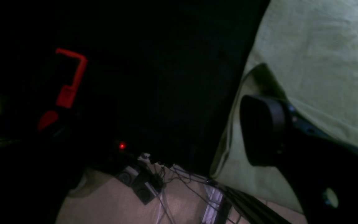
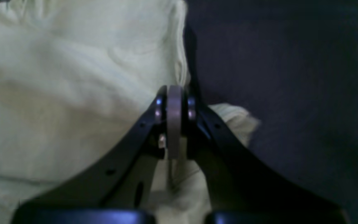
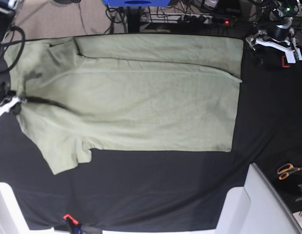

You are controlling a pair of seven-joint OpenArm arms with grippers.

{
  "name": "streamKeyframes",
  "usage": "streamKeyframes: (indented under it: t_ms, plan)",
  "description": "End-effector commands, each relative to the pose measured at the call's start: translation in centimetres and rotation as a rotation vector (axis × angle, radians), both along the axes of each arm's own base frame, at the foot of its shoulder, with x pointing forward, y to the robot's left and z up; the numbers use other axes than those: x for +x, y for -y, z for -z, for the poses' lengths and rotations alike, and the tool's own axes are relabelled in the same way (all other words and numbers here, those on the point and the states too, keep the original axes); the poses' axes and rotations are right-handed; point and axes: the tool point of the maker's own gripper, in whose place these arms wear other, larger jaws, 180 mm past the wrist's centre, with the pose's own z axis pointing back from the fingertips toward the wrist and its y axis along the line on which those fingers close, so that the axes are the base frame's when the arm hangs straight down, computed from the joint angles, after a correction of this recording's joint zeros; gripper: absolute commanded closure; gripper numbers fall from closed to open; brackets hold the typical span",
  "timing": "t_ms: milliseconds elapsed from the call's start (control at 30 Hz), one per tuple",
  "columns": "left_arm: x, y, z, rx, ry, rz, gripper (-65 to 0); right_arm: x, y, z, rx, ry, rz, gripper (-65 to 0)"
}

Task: Fold the T-shirt properly
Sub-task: 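Grasp the unfolded side edge, right gripper at sleeve, left at hem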

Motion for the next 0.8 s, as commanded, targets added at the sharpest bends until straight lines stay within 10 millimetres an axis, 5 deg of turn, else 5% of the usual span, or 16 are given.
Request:
streamKeyframes:
  t_ms: [0, 167, 333, 400, 567, 767]
  plan:
    - [0.5, -0.5, -1.0, 0.02, 0.037, 0.004, -59.9, 0.3, 1.1, -1.3, -0.024, 0.023, 0.011, -1.1]
    - [1.1, -0.5, -1.1, 0.019, 0.05, 0.003, -59.9, -2.2, 0.7, -1.0, -0.024, -0.084, 0.011, -8.7]
    - [1.3, -0.5, -1.2, 0.019, 0.054, 0.003, -59.9, -2.2, -0.1, -3.8, -0.076, -0.026, 0.005, -42.0]
    - [1.3, -0.5, -1.2, 0.019, 0.054, 0.003, -59.9, -1.5, -0.2, -4.9, -0.094, 0.004, -0.004, -50.1]
    - [2.5, -0.9, -1.9, 0.033, 0.079, 0.011, -59.9, 1.8, 1.3, -6.7, -0.15, 0.036, -0.002, -46.8]
    - [3.1, -1.4, -2.5, 0.051, 0.091, 0.02, -59.9, 6.5, 1.7, -3.4, -0.186, -0.067, -0.024, -46.1]
